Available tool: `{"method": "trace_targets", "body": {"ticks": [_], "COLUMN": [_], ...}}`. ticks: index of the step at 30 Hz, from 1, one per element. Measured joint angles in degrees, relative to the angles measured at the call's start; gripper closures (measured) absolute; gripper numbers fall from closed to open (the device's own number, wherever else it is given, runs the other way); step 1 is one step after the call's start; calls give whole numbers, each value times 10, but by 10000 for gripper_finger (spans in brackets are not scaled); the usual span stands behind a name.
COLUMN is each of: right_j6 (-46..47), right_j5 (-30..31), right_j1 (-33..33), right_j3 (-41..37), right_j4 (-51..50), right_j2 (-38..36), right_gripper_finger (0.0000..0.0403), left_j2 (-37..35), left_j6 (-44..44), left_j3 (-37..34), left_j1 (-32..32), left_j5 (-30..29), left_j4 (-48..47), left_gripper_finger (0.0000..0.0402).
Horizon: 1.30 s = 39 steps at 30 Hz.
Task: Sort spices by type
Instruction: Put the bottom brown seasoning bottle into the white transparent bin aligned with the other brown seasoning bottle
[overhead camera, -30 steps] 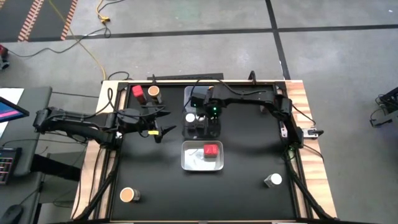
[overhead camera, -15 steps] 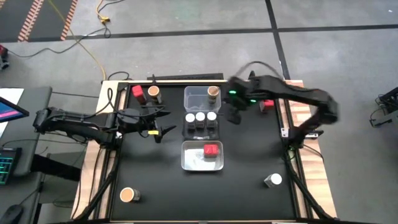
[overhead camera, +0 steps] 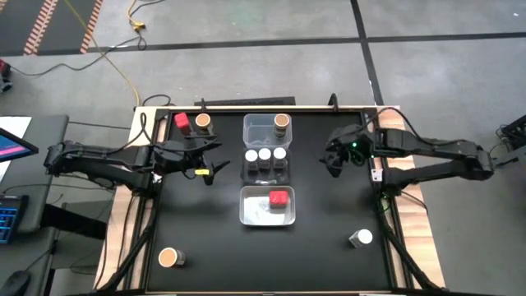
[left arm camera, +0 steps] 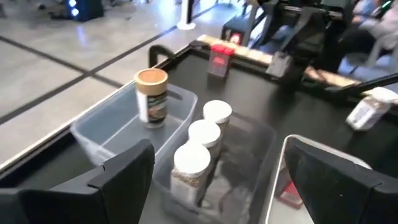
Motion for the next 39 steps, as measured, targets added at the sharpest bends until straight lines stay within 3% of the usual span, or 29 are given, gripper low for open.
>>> {"method": "trace_targets", "body": {"ticks": [7,13,18,25,29,39], "right_j6": [25,-10,-53,-85,-86,-72], "right_j5": [0,4,4,4,4,4], "right_j1": [-1,-1,-11,-35,-45,-53], "right_j3": [-46,-50,-50,-50,-50,-50], "right_j4": [5,50,72,73,74,74], "right_j2": [-8,-2,-2,-1,-1,-1], "right_gripper_finger": [126,126,126,126,126,126], "left_j2": [71,160,205,242,248,253], "left_j6": [-62,-287,-484,-712,-680,-391], "left_j3": [145,263,336,375,373,372], "left_j1": [-52,-90,-131,-230,-268,-321], "left_j5": [-64,-65,-8,61,87,133], "left_j4": [-226,-422,-579,-649,-677,-674], "left_gripper_finger": [61,62,62,62,62,62]}}
